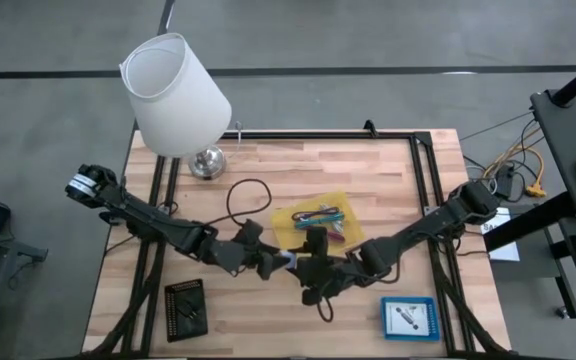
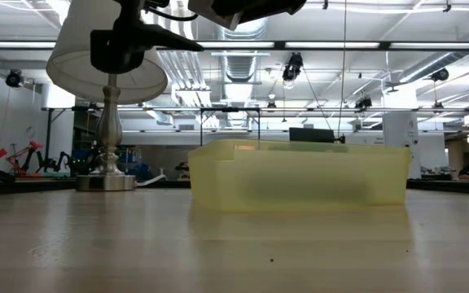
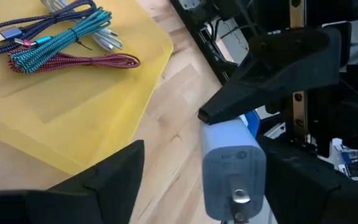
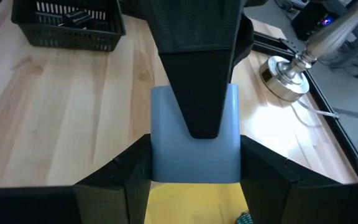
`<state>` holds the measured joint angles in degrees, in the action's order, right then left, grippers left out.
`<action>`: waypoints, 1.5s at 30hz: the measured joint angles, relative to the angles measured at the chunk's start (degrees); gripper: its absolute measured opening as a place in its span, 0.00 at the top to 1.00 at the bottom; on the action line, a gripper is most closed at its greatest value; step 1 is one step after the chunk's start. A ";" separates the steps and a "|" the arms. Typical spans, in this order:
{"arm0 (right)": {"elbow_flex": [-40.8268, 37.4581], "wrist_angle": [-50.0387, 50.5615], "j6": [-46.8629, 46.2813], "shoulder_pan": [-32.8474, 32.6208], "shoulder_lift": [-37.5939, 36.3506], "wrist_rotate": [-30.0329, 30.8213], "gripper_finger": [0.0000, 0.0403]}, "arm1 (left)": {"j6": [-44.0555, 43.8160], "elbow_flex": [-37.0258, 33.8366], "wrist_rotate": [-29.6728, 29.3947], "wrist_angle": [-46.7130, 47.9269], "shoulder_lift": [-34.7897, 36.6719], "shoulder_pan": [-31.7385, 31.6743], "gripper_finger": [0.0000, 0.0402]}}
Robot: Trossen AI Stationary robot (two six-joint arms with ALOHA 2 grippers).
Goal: Pick and place items into bin
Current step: Put the white charger adapter into the black bin
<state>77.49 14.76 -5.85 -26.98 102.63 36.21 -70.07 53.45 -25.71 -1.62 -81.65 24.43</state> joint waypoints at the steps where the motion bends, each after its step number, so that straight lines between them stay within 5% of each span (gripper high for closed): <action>1: -0.02 0.00 0.00 0.00 0.00 0.00 0.55 | 0.01 0.00 0.01 -0.13 0.00 -0.17 0.33; 7: -0.04 0.04 -0.12 0.11 0.07 0.00 0.55 | -0.02 0.00 1.06 -0.71 0.00 -0.89 0.52; 12: -0.11 0.24 0.12 0.05 0.09 0.02 0.54 | 1.43 0.11 7.53 -1.09 0.08 -2.37 0.73; 21: 0.07 0.02 0.07 -0.11 -0.37 -0.32 0.44 | 7.96 0.07 14.14 -0.56 0.09 -3.24 0.74; 29: 0.04 4.06 -0.78 -1.19 -0.35 -0.69 0.43 | 7.52 -0.07 33.18 8.81 4.33 -2.16 0.74; 36: 0.02 7.37 -5.13 -1.16 -0.33 -0.61 0.43 | 4.04 -0.04 47.70 24.94 9.30 2.63 0.74; 45: -0.02 9.07 -7.21 -1.11 -0.26 -0.51 0.43 | -1.49 -0.13 48.64 52.51 11.41 10.66 0.74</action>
<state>77.47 23.83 -13.06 -28.10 102.37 35.70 -71.56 53.32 22.94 50.89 -70.24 35.08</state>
